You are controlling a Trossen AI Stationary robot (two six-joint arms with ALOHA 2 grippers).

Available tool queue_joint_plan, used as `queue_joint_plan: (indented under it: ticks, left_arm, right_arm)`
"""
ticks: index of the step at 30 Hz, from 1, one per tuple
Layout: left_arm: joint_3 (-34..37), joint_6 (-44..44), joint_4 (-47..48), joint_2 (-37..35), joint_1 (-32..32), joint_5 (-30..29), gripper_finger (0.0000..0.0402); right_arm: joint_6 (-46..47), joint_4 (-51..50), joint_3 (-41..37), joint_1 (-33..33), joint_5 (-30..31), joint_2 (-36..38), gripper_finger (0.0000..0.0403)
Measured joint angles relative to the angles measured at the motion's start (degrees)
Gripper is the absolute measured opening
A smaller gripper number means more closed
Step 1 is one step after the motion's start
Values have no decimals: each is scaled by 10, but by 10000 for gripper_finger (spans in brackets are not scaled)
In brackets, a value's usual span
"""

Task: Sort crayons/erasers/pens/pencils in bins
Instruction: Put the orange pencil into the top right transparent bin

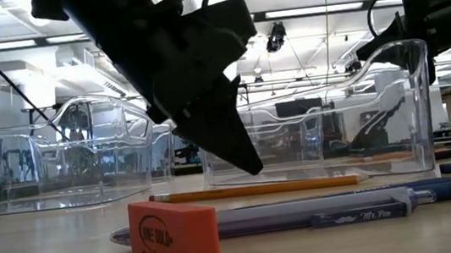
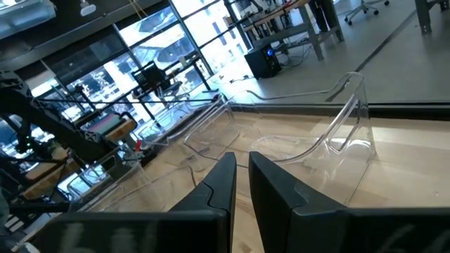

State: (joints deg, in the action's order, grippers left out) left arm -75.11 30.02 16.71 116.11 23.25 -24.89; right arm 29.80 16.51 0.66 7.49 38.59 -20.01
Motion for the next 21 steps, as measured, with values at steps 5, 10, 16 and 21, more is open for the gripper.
queue_joint_plan:
  ticks: [5,10,16,21]
  left_arm:
    - [0,-12,4,2,0,1,136]
    - [2,-46,16,2,0,5,136]
    - [2,-95,39,3,-2,14,136]
    - [2,-99,33,10,-7,16,136]
  right_arm:
    - [0,0,0,0,0,0,34]
    - [0,0,0,0,0,0,34]
    - [0,0,0,0,0,0,34]
    - [0,0,0,0,0,0,34]
